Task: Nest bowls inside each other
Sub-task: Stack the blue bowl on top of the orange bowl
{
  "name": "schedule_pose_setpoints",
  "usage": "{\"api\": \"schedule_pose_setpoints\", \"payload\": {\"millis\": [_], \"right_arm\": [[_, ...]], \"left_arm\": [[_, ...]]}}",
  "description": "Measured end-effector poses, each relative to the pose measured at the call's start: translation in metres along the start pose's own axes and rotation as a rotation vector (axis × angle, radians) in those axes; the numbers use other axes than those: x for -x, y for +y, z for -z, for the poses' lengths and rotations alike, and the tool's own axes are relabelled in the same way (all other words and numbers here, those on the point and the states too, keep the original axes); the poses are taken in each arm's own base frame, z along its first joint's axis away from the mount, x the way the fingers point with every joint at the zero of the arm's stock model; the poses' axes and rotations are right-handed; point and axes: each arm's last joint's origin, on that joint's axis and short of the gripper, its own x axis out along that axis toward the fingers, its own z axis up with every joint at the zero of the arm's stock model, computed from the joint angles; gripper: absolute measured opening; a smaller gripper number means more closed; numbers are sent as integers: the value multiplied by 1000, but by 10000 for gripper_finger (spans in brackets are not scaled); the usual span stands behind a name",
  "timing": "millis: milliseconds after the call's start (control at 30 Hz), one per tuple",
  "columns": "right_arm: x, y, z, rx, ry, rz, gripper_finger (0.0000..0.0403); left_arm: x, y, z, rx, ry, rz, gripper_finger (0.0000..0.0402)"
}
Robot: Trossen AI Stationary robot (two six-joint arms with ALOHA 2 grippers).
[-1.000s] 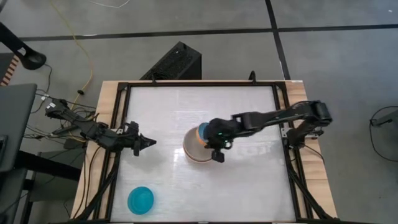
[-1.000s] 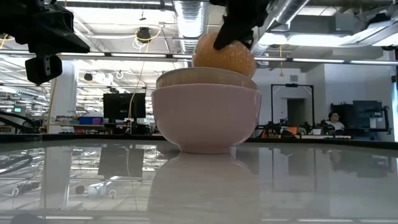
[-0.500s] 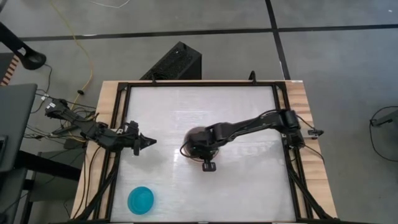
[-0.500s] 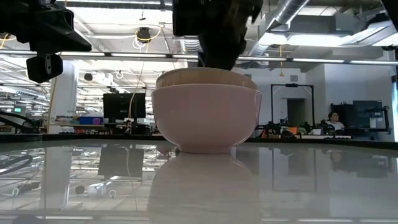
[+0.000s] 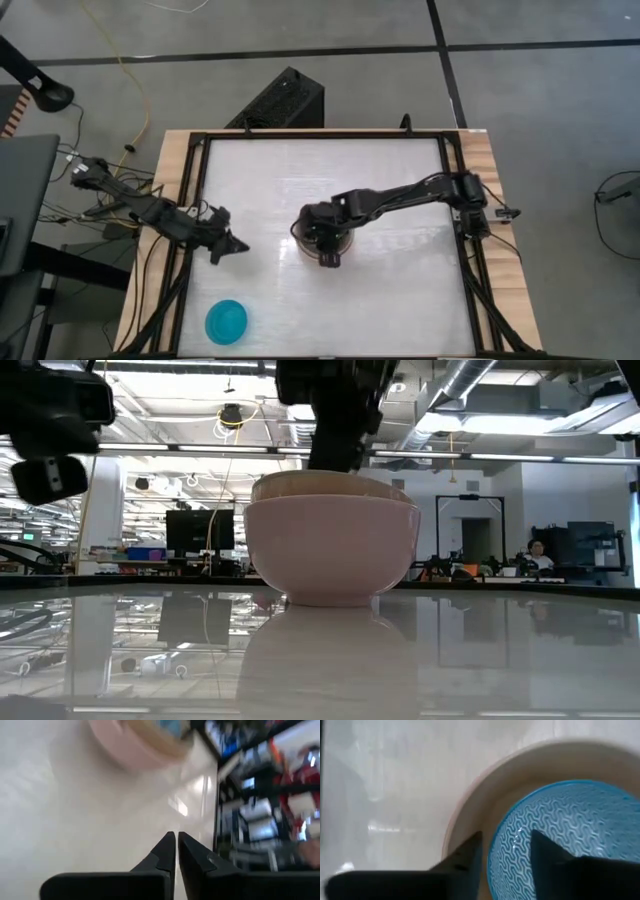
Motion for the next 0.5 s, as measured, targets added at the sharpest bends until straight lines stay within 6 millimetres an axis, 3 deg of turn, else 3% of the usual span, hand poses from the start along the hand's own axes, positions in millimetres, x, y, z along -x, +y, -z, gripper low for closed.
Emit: {"api": "schedule_pose_setpoints", "payload": {"millis": [133,233,500], "right_arm": [[21,-1,-3,-40,-54,-5,204],[45,0,-4,-73,-109,-13,236],[118,8,2,-123,-298,49,227]], "left_arm": [[-11,1,8,9,147,-6,36],[-19,2,15,28,279,-2,60],[-33,-6,39,68,585,87,113]]}}
